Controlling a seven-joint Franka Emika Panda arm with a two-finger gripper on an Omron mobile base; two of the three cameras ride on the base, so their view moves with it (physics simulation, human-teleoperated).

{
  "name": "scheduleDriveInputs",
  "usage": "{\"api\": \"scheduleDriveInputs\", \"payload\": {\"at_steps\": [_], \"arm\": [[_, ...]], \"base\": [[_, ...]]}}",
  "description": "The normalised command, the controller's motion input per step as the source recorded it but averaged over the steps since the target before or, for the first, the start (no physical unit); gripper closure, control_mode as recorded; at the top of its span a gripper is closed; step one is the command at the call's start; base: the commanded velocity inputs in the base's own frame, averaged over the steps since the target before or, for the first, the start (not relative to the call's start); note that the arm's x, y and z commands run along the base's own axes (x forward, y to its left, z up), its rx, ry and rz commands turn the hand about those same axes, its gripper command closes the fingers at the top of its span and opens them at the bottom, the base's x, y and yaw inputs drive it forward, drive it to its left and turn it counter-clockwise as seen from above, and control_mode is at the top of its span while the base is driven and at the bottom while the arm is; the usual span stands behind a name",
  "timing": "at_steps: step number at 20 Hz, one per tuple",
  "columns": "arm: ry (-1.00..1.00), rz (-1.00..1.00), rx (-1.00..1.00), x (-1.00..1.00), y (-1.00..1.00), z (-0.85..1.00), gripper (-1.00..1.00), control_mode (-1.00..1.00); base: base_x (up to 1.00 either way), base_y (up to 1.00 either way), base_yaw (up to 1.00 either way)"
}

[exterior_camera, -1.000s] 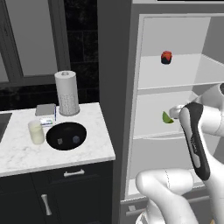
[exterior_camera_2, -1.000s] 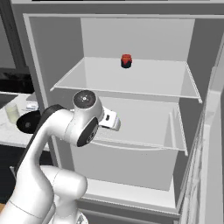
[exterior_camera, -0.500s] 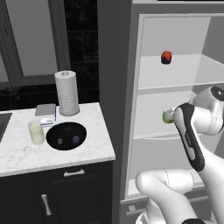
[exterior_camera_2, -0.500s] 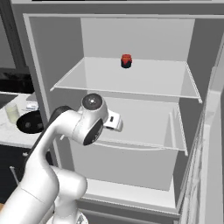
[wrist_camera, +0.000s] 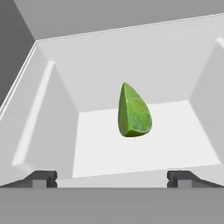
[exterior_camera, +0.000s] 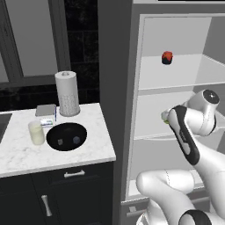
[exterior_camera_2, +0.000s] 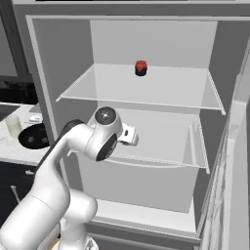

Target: Grab a lemon wedge from the fridge and one ice cube from the ice bowl, and put them in the glass of lemonade.

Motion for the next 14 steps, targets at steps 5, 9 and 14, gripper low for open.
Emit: {"api": "scheduleDriveInputs", "payload": {"at_steps": [5,9,14], "arm": [[0.00,0.00,0.00,0.31,-0.01,-0.01,-1.00,-1.00],[0.00,0.00,0.00,0.23,-0.23,-0.12,-1.00,-1.00],[0.00,0.00,0.00,0.26,-0.27,-0.12,-1.00,-1.00]], "base": [[0.00,0.00,0.00],[0.00,0.00,0.00],[0.00,0.00,0.00]]}}
